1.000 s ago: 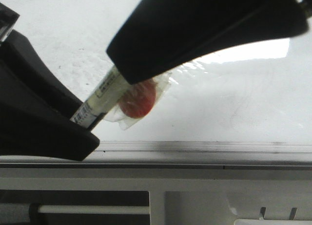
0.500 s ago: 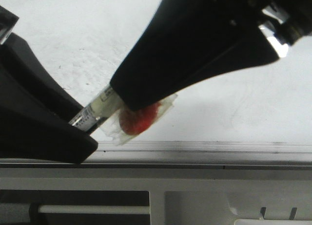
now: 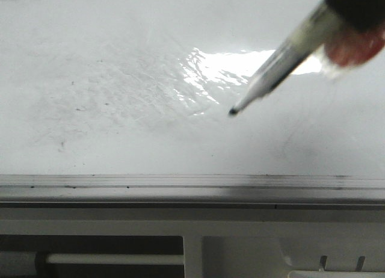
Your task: Write number 8 on whiteboard
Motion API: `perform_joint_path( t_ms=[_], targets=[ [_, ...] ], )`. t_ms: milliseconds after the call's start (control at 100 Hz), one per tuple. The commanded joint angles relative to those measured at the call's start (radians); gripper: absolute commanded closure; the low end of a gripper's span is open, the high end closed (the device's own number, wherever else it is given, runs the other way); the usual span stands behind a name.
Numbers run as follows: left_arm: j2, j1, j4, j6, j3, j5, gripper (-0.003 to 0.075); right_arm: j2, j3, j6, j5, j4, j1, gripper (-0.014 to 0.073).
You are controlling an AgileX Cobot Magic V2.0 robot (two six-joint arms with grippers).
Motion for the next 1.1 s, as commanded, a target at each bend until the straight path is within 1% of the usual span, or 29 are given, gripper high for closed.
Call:
perform_joint_path(
  t_ms=[0,100,160,220,300,380,440,540,670,810,840,1010,1090],
  targets=[
    [-0.074,-0.006,-0.030,-0.086,-0.026,-0.100,0.0376,-0.032,-0.103,0.158,-0.058,-0.070,-0.008,0.0652],
    [-0.132,-0.006,-0.030,-0.110,-0.003,-0.162,0.0475,-0.071,-0.112,0.286,-0.227,-0.064,-0.008,0.0631],
    [-0.157,-0.006,-0.030,-0.115,0.022,-0.209,0.0528,-0.084,-0.089,0.293,-0.294,-0.068,-0.008,0.0633],
    [-0.179,-0.006,-0.030,-0.133,0.052,-0.246,0.0584,-0.090,-0.051,0.293,-0.303,-0.107,-0.008,0.0633],
    [-0.193,-0.006,-0.032,-0.133,0.087,-0.250,0.0655,-0.090,0.013,0.304,-0.299,-0.189,-0.008,0.0633],
    [-0.195,-0.006,-0.053,-0.133,0.116,-0.250,0.0743,-0.090,0.068,0.373,-0.316,-0.314,-0.008,0.0633],
    [-0.195,-0.006,-0.066,-0.133,0.136,-0.251,0.0741,-0.090,0.086,0.444,-0.322,-0.403,-0.008,0.0633],
    [-0.195,-0.006,-0.081,-0.133,0.149,-0.252,0.0741,-0.090,0.087,0.506,-0.346,-0.468,-0.008,0.0633],
    [-0.195,-0.006,-0.081,-0.133,0.149,-0.260,0.0741,-0.081,0.087,0.512,-0.424,-0.490,-0.008,0.0633],
    [-0.195,-0.006,-0.081,-0.133,0.149,-0.260,0.0741,-0.033,0.084,0.522,-0.413,-0.502,-0.010,0.0633],
    [-0.195,-0.006,-0.081,-0.133,0.149,-0.260,0.0741,-0.021,0.084,0.542,-0.410,-0.524,-0.010,0.0633],
    [-0.195,-0.006,-0.081,-0.133,0.149,-0.260,0.0741,0.030,0.084,0.762,-0.398,-0.695,-0.010,0.0633],
    [-0.195,-0.006,-0.081,-0.133,0.149,-0.260,0.0741,0.051,0.084,0.797,-0.398,-0.716,-0.010,0.0633]
  ],
)
